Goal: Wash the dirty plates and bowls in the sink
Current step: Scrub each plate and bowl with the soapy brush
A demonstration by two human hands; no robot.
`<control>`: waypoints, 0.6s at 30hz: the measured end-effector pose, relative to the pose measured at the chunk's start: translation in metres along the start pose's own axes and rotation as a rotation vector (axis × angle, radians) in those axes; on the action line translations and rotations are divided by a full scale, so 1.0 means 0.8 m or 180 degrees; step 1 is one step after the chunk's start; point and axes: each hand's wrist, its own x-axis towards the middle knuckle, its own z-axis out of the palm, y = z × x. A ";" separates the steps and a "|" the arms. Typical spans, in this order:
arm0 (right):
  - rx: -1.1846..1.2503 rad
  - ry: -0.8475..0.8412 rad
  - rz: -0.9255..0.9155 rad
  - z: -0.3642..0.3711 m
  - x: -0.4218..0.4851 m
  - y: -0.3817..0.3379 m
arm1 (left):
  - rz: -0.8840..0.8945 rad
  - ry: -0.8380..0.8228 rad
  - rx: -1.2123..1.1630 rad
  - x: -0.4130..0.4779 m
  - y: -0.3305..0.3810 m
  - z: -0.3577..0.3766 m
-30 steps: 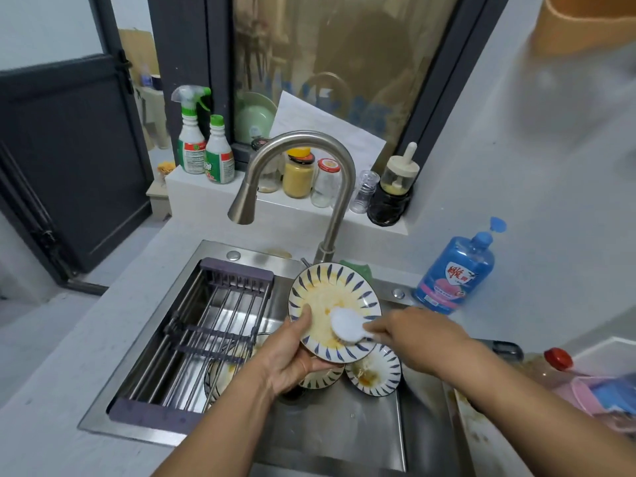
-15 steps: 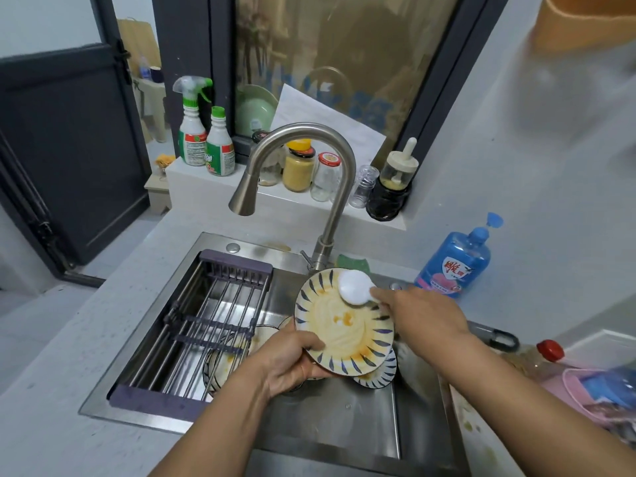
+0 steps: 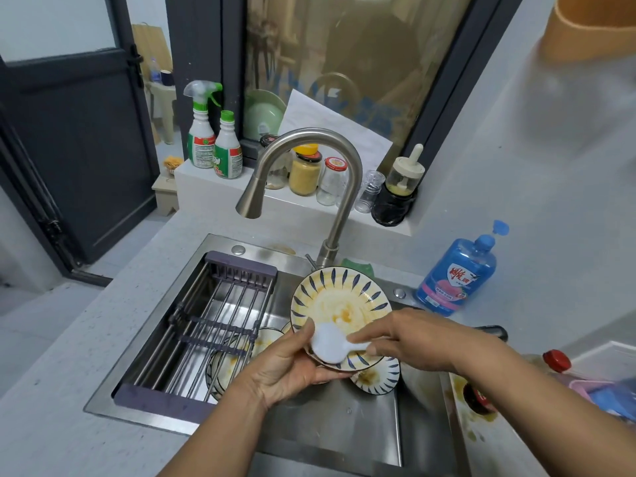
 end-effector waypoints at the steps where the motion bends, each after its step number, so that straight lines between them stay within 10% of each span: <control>1: -0.0055 -0.0076 0.0047 -0.004 -0.004 0.001 | -0.0006 0.0006 0.0013 0.000 0.001 0.000; 13: -0.1028 0.0627 0.0658 -0.002 0.019 -0.004 | -0.0143 0.0529 0.0833 0.011 -0.014 0.005; 18: -0.0801 0.0063 0.0891 0.012 0.016 0.018 | 0.0305 0.1012 0.0713 0.021 0.001 -0.006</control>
